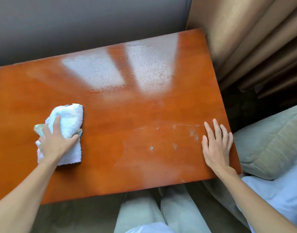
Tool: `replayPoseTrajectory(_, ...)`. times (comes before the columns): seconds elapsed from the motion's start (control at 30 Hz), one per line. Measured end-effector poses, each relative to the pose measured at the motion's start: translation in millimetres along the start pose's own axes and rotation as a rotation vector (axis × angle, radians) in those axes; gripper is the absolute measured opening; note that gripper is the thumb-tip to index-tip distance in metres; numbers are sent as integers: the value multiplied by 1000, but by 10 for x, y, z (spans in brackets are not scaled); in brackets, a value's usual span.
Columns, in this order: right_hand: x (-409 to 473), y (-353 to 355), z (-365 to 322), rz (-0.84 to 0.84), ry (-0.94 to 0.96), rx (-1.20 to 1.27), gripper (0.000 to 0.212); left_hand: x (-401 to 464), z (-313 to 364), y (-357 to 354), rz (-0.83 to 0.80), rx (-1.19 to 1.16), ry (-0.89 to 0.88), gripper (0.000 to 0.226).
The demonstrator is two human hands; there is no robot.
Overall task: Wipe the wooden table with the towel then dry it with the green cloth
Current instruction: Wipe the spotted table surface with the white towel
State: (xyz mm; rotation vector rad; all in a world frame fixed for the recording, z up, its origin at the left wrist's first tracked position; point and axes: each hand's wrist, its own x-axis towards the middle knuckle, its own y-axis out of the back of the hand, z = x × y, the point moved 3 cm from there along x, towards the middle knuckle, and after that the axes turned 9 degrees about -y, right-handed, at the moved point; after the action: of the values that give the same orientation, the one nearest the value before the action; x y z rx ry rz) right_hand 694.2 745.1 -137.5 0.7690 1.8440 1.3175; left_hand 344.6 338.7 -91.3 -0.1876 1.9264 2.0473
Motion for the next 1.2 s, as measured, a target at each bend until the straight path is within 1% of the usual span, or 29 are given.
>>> replayPoseTrajectory(0.07, 1, -46, -7, 13, -5, -16, 54, -122, 237, -104, 47, -19, 62, 94)
replayPoseTrajectory(0.13, -3, -75, -15, 28, -10, -35, 55, -313, 541, -232, 74, -30, 48, 92)
replayPoseTrajectory(0.3, -3, -95, 5, 59, 3, -42, 56, -964, 1471, -529, 121, 53, -201, 97)
replayPoseTrajectory(0.47, -4, -67, -13, 62, 8, -29, 56, -1335, 2385, -742, 25, 69, -260, 103)
replayPoseTrajectory(0.67, -9, -51, -22, 64, 16, -24, 56, -1398, 3240, -856, -25, 101, -457, 113)
replayPoseTrajectory(0.73, -7, -40, -29, 77, 22, -9, 54, -1472, 3540, -887, -62, 98, -567, 112)
replayPoseTrajectory(0.83, -7, -30, 6, 89, -6, 104, 48, -1640, 3892, -930, -119, 141, -852, 107)
replayPoseTrajectory(0.87, -5, -26, 41, 76, -21, 159, 48, -1666, 3941, -939, -124, 155, -929, 106)
replayPoseTrajectory(0.93, -31, -6, 132, 43, -8, 215, 49, -1646, 3901, -926, -133, 136, -1014, 104)
replayPoseTrajectory(1.07, -106, 77, 335, 67, 69, 269, 44, -1449, 3485, -828, -115, 74, -1161, 99)
replayPoseTrajectory(1.13, -110, 100, 436, 74, 29, 308, 46, -1335, 3185, -777, -114, 34, -1171, 100)
replayPoseTrajectory(1.2, -111, 82, 518, 69, -64, 316, 48, -1249, 2805, -741, -59, -47, -1094, 99)
